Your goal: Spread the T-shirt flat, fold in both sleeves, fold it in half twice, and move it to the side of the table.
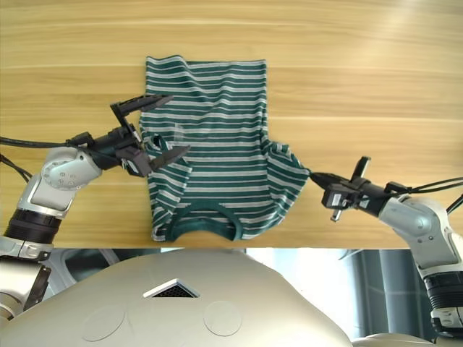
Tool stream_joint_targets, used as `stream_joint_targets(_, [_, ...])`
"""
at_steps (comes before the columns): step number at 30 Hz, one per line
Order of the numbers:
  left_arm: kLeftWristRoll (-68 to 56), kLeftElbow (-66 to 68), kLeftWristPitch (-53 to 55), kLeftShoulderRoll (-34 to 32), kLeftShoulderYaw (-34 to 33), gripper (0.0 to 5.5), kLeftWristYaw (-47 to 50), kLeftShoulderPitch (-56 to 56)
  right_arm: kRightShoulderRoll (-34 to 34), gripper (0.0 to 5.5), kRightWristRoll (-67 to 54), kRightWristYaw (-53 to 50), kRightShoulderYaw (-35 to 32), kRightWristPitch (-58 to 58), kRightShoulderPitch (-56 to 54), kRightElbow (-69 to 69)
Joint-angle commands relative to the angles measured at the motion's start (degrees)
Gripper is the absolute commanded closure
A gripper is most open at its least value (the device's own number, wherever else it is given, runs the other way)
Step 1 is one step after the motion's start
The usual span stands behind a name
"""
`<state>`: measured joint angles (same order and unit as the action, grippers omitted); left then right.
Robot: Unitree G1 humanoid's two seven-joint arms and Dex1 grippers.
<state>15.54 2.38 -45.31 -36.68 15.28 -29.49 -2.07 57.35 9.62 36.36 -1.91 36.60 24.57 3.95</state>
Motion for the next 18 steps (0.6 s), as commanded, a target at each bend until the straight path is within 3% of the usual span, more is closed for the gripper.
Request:
stream_joint_targets(1, [0.85, 0.86, -0.71, -0.13, 0.36, 0.10, -0.06, -0.64, 0.78, 5.49, -2.03, 1.29, -1.26, 0.71, -0.80, -2.37])
stream_joint_targets(8, [0.91, 1.02, -0.81, 0.17, 0.54, 0.10, -0.16, -0.80, 0.52, 5.49, -5.77, 4.05, -0.82, 1.46, -2.36, -7.98])
stream_joint_targets(18, [1.42, 1.93, -0.80, 0.98, 1.05, 0.10, -0.08, -1.64, -3.33, 5.49, -5.18, 9.56, 8.79, -0.43, -12.86, -13.21])
